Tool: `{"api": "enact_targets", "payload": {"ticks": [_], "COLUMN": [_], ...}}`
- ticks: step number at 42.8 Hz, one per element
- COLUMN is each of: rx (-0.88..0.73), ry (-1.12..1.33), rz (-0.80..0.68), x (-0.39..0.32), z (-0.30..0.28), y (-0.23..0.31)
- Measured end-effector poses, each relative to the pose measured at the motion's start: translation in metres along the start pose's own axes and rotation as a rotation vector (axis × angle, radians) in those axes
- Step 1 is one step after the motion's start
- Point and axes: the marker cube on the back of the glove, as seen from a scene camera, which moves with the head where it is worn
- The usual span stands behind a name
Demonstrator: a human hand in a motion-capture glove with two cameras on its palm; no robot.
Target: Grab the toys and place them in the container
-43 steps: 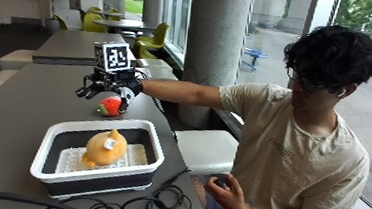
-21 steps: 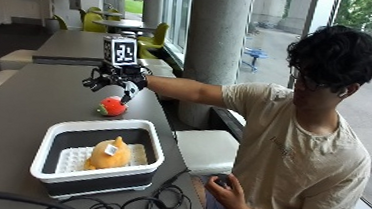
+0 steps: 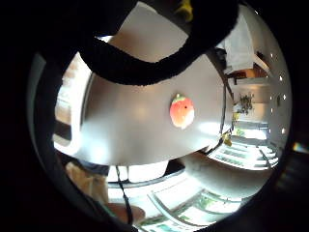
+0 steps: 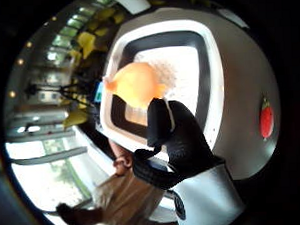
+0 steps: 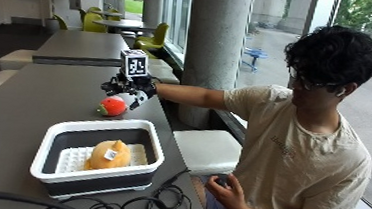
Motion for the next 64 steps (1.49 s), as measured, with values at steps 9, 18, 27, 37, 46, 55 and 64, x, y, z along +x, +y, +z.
{"api": "enact_targets", "payload": {"ticks": [9,18,27,37,46,55,64], "rx": [-0.006,-0.035,-0.037,-0.042,-0.029,-0.036,-0.019], "ry": [0.010,0.052,0.039,0.034,0.046,0.053,0.044], "rz": [0.084,0.122,0.103,0.183,0.139,0.131,0.157], "x": [0.060,0.096,0.066,0.060,0.060,0.061,0.063], "z": [0.041,0.082,0.087,0.085,0.085,0.084,0.076], "y": [0.070,0.120,0.123,0.130,0.129,0.135,0.142]}}
